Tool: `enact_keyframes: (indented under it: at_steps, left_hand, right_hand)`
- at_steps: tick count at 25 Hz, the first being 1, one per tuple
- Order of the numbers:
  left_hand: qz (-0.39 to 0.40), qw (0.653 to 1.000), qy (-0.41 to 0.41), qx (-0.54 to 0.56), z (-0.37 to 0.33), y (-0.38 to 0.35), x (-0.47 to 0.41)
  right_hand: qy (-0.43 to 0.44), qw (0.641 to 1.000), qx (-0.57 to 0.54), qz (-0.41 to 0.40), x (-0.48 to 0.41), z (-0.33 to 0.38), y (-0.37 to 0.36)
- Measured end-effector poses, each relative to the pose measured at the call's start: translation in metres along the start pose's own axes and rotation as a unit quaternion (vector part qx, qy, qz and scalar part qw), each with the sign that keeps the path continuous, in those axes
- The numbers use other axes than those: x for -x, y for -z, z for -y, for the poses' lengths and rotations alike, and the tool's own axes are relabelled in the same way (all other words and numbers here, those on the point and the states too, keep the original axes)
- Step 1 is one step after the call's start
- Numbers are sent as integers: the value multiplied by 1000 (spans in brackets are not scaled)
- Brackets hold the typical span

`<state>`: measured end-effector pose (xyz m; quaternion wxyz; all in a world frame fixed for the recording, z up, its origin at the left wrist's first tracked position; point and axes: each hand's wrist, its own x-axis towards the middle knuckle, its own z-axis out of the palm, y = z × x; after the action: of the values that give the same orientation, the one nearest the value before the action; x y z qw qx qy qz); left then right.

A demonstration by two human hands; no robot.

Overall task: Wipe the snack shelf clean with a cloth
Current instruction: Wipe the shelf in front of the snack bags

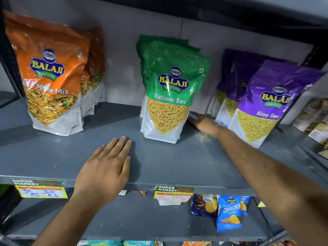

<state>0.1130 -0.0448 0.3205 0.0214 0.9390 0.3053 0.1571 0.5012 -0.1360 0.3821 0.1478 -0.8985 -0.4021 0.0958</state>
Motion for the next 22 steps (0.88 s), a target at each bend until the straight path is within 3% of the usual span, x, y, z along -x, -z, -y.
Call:
enact_keyframes:
  at_steps: [5, 12, 19, 22]
  left_hand:
    - [1, 1000, -1, -6, 0, 0, -1]
    - [12, 1000, -1, -15, -1, 1, 0]
    - [22, 1000, 1, 0, -3, 4, 0]
    - [24, 1000, 1, -1, -3, 6, 0]
  right_hand:
    - [51, 998, -28, 35, 43, -12, -7]
    - [4, 999, -39, 25, 18, -1, -7]
    - [182, 981, -34, 65, 100, -28, -18]
    - [114, 989, -88, 42, 96, -22, -15]
